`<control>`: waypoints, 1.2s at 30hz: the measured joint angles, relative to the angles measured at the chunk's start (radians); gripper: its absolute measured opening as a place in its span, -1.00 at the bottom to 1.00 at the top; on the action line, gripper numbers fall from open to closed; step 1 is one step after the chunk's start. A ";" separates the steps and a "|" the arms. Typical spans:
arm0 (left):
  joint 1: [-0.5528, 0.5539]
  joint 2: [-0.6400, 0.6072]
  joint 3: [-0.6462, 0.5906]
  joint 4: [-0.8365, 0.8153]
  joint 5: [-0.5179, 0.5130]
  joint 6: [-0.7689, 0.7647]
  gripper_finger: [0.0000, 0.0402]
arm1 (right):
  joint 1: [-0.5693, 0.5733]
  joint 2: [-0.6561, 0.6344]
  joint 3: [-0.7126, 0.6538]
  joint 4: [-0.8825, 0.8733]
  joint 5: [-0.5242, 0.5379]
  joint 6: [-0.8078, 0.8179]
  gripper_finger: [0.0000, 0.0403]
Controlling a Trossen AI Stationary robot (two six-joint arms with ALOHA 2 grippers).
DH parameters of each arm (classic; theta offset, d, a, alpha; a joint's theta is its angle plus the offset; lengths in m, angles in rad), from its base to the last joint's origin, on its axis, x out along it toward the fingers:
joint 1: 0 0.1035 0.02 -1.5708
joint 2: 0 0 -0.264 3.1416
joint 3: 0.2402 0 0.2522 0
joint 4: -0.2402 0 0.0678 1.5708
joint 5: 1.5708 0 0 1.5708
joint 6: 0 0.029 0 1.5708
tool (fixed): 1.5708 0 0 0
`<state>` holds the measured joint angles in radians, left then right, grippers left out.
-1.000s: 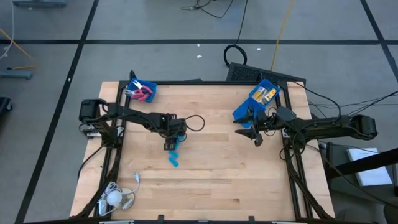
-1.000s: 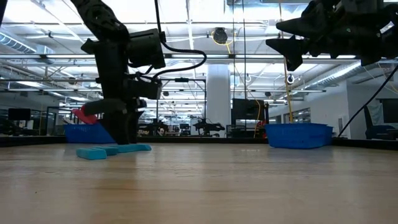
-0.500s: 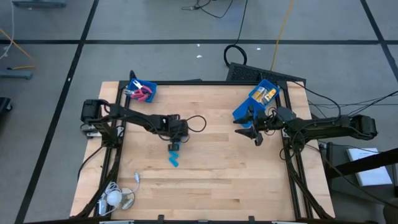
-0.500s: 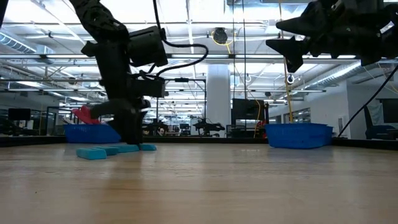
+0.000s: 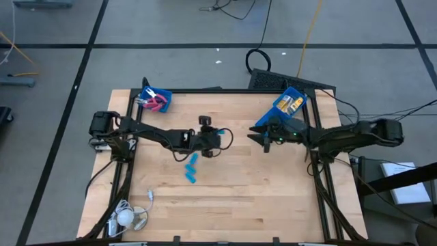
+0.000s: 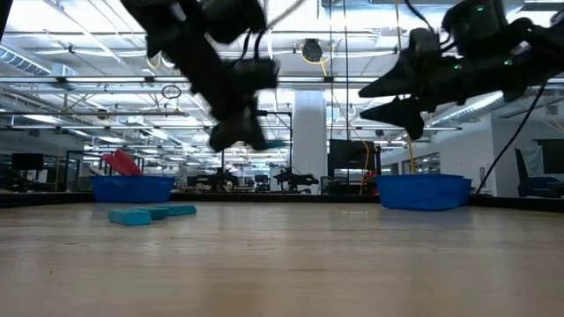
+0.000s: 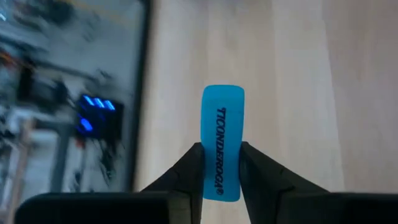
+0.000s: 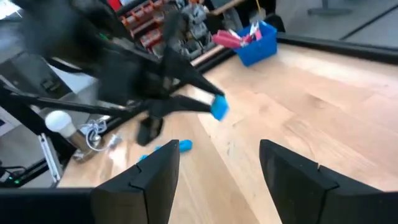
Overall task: Pick & Place School Supplies
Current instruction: Put the blue eraser into the bottom right blue basket
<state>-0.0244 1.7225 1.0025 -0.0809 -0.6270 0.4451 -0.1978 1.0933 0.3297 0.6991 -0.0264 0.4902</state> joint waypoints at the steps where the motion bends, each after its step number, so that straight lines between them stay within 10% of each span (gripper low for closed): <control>1: -0.007 -0.001 0.013 0.030 -0.003 0.024 -0.57 | 0.001 0.028 0.018 0.000 0.000 0.004 0.05; 18: -0.061 -0.001 0.062 0.204 -0.004 0.185 -0.46 | 0.003 0.366 0.153 0.278 -0.109 0.174 0.05; 36: -0.061 -0.003 0.062 0.207 -0.004 0.181 -0.46 | 0.042 0.440 0.252 0.253 -0.104 0.142 -0.13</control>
<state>-0.0850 1.7191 1.0645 0.1265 -0.6313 0.6262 -0.1555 1.5333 0.5819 0.9516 -0.1306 0.6321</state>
